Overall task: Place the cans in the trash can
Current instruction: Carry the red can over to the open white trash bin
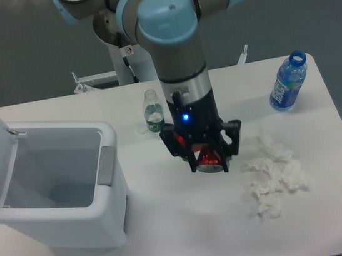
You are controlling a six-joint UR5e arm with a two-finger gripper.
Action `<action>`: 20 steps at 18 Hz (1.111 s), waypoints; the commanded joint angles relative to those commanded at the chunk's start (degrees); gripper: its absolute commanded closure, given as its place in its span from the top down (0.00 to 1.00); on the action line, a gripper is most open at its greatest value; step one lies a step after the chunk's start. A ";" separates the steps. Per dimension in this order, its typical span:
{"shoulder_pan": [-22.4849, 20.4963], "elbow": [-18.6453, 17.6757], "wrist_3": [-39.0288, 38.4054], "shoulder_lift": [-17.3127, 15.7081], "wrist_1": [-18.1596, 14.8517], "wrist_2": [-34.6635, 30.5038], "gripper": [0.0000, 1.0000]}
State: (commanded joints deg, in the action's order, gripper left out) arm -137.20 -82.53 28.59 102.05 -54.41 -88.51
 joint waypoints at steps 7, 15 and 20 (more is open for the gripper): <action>2.11 2.73 -14.08 -1.50 2.02 4.56 0.60; 6.85 2.29 -20.59 -4.40 2.20 7.82 0.60; 11.16 1.67 -20.33 -3.61 2.20 7.83 0.61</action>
State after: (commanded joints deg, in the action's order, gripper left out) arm -126.04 -80.86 8.26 98.44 -52.21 -80.68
